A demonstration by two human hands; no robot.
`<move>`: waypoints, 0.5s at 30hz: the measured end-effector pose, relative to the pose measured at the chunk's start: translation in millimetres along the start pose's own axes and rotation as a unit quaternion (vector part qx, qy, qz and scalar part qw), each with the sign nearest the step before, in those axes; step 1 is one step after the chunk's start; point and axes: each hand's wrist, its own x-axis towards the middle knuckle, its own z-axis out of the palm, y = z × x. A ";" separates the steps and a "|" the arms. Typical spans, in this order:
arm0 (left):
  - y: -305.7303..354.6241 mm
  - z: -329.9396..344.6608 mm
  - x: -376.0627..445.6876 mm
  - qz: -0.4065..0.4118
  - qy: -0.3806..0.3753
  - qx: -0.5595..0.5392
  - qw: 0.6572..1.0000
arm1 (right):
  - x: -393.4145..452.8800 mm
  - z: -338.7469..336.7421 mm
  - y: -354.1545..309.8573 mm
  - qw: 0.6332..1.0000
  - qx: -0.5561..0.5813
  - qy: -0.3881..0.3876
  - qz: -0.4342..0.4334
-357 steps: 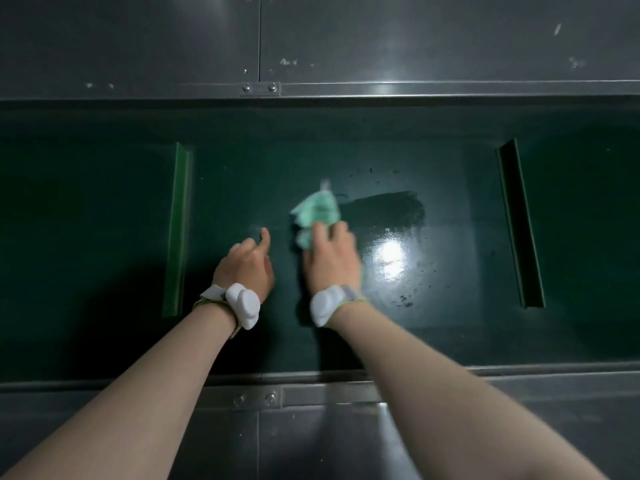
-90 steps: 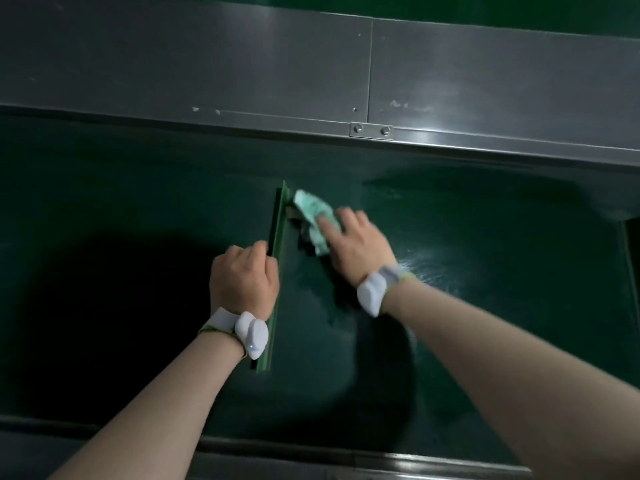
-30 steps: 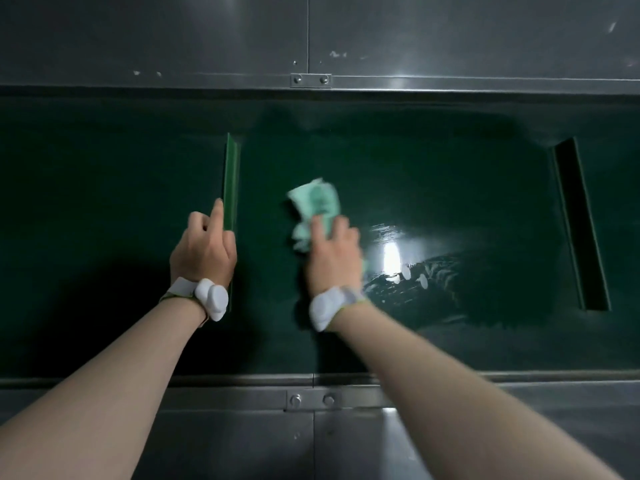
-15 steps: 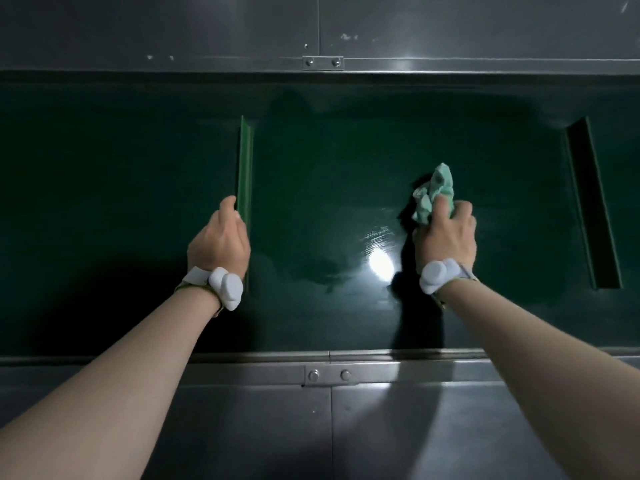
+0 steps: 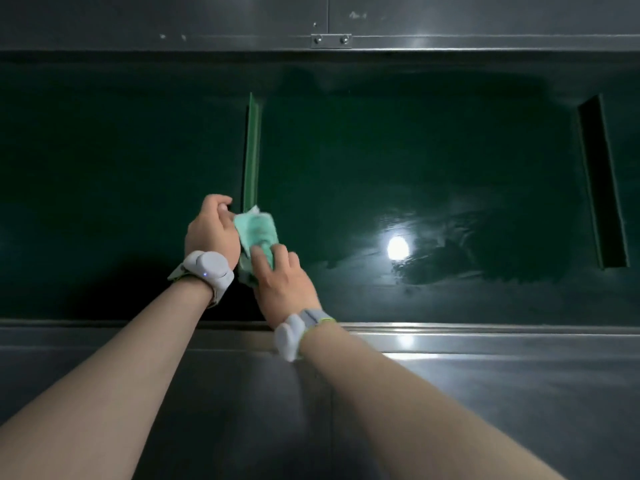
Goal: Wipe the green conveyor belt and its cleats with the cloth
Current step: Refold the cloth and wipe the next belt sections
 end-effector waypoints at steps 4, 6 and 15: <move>9.8 8.1 -24.2 -0.009 0.023 0.024 0.999 | -39.2 -45.1 94.0 0.995 -0.081 -0.026 -0.046; 14.9 9.3 -34.9 -0.030 0.030 0.034 0.998 | -55.8 -72.1 144.9 0.994 -0.091 0.015 0.052; 25.5 6.9 -76.4 0.147 0.041 0.134 0.979 | -41.6 -50.2 94.9 0.975 -0.031 0.086 0.201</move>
